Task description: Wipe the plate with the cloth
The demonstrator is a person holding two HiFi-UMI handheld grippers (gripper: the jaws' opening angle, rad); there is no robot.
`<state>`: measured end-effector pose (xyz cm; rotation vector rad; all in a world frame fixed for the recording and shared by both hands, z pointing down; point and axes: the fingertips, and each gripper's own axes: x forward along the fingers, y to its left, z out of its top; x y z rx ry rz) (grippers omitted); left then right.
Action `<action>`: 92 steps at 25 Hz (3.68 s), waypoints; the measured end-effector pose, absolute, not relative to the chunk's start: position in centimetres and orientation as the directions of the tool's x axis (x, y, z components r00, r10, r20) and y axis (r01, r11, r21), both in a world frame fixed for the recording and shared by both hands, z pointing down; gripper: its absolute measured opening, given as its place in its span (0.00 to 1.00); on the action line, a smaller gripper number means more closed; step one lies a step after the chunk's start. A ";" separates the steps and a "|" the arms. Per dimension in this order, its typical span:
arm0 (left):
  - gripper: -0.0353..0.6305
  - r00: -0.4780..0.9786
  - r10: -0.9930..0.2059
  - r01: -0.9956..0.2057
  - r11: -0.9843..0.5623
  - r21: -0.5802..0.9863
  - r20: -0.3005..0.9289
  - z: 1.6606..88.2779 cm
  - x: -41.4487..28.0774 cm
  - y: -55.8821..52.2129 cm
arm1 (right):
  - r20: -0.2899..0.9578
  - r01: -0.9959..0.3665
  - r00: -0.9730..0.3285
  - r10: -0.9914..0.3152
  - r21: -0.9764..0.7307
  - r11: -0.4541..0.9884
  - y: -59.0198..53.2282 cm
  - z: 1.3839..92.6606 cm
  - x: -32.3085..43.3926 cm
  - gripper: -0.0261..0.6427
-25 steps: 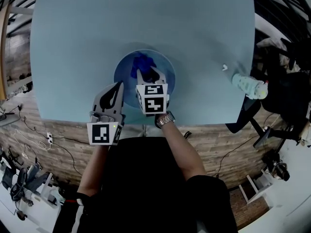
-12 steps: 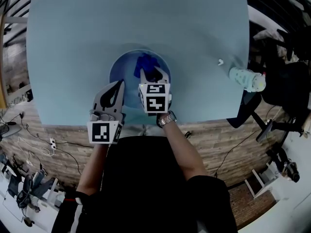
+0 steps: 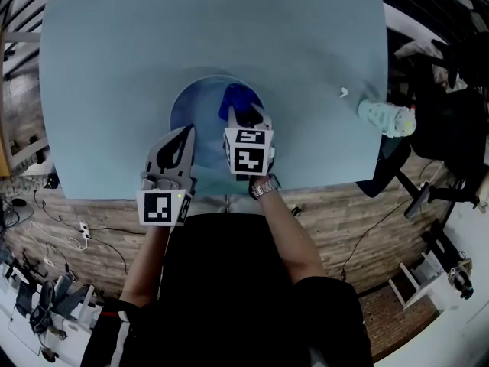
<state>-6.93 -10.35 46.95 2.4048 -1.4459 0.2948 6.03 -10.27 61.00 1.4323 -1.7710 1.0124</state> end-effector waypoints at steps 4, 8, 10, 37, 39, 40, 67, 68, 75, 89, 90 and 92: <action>0.05 0.474 -0.821 -0.881 -0.445 0.162 0.319 46.6 -7.1 -9.9 | 0.848 -0.983 -0.183 -0.497 -0.160 0.090 -9.8 60.7 6.5 0.22; 0.05 0.473 -0.824 -0.881 -0.446 0.158 0.312 46.6 -7.1 -9.2 | 0.837 -0.985 -0.171 -0.519 -0.152 0.079 -9.3 60.4 7.1 0.22; 0.05 0.473 -0.825 -0.881 -0.447 0.155 0.309 46.4 -7.4 -8.8 | 0.834 -0.985 -0.174 -0.523 -0.157 0.077 -9.0 59.9 6.9 0.22; 0.05 0.337 -0.884 -0.941 -0.309 0.134 0.324 45.0 -13.7 -4.1 | 0.799 -0.902 -0.404 -0.446 -0.267 0.340 -5.0 58.4 -6.2 0.22; 0.05 0.325 -0.888 -0.946 -0.297 0.132 0.327 45.1 -14.0 -4.1 | 0.801 -0.896 -0.411 -0.435 -0.267 0.355 -5.1 58.7 -6.8 0.22; 0.05 0.319 -0.889 -0.947 -0.292 0.131 0.329 45.1 -14.2 -4.1 | 0.802 -0.894 -0.413 -0.431 -0.267 0.360 -5.2 58.8 -7.0 0.22; 0.05 0.278 -0.888 -0.959 -0.238 0.151 0.366 46.1 -14.4 -5.7 | 0.829 -0.882 -0.424 -0.364 -0.287 0.375 -6.2 60.4 -7.3 0.22; 0.05 0.283 -0.887 -0.958 -0.244 0.150 0.366 46.2 -14.3 -5.7 | 0.830 -0.883 -0.422 -0.364 -0.286 0.372 -6.2 60.4 -7.1 0.22; 0.05 0.322 -0.878 -0.946 -0.285 0.156 0.355 46.4 -13.1 -6.1 | 0.832 -0.899 -0.400 -0.385 -0.276 0.339 -6.8 60.4 -5.4 0.22; 0.05 0.408 -0.848 -0.913 -0.377 0.157 0.338 46.3 -9.7 -7.2 | 0.844 -0.940 -0.326 -0.426 -0.243 0.238 -7.0 60.9 -0.1 0.22; 0.05 0.413 -0.846 -0.911 -0.383 0.157 0.338 46.2 -9.4 -7.2 | 0.845 -0.944 -0.318 -0.430 -0.238 0.229 -7.0 60.9 0.4 0.22; 0.05 0.424 -0.842 -0.906 -0.394 0.157 0.334 46.1 -9.0 -7.3 | 0.845 -0.950 -0.301 -0.442 -0.227 0.213 -7.2 61.0 1.4 0.22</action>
